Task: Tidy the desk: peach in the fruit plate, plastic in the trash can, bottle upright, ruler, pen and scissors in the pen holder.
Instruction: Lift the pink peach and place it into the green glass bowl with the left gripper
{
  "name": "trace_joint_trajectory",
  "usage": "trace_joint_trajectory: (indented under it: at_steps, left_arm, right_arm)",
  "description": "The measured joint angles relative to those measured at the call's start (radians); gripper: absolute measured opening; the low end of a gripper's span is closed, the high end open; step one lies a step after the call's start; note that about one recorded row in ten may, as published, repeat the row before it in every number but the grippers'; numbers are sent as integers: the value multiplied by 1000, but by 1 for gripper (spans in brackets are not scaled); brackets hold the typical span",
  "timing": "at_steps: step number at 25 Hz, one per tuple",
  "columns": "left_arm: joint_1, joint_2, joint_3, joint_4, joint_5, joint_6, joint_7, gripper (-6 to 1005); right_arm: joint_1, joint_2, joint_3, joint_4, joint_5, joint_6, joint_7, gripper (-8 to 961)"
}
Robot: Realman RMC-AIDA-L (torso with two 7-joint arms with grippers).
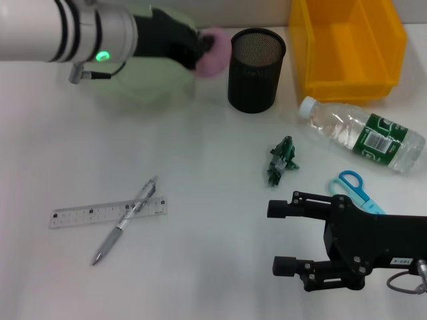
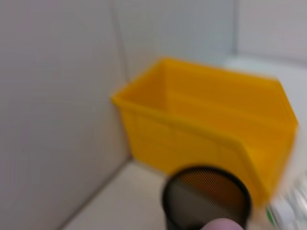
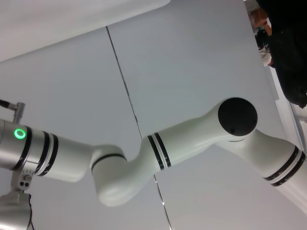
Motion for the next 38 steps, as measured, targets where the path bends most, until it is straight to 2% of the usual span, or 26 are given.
trace_joint_trajectory:
  at_steps: [3,8,11,12,16,21,29,38]
  left_arm:
    - [13,0,-38,-53,-140,-61,91,39]
    - [16,-1,-49,-148,-329,-164,187,38]
    - [5,-2,-51,-226,-469,-243,269,39]
    - [5,-2,-51,-226,-469,-243,269,39]
    - [-13,-5,-46,-307,-618,-366,342,41]
    - [-25,-5,-35,-348,-629,-434,362,44]
    - [-18,-1,-43,-381,-630,-440,375,49]
    - [5,-2,-38,-380,-633,-432,429,226]
  right_arm:
    - [3,0,0,1,0,0,0,804]
    - [2,0,-2,1,9,-1,0,804]
    - [-2,1,-2,2,11,-1,-11,804]
    - [-2,1,-2,2,11,-1,-11,804]
    - [1,2,-2,9,12,-2,-14,804]
    - [1,2,-1,10,13,-2,-20,804]
    - [3,2,-1,11,23,2,-21,804]
    - [7,2,-3,11,32,4,-22,804]
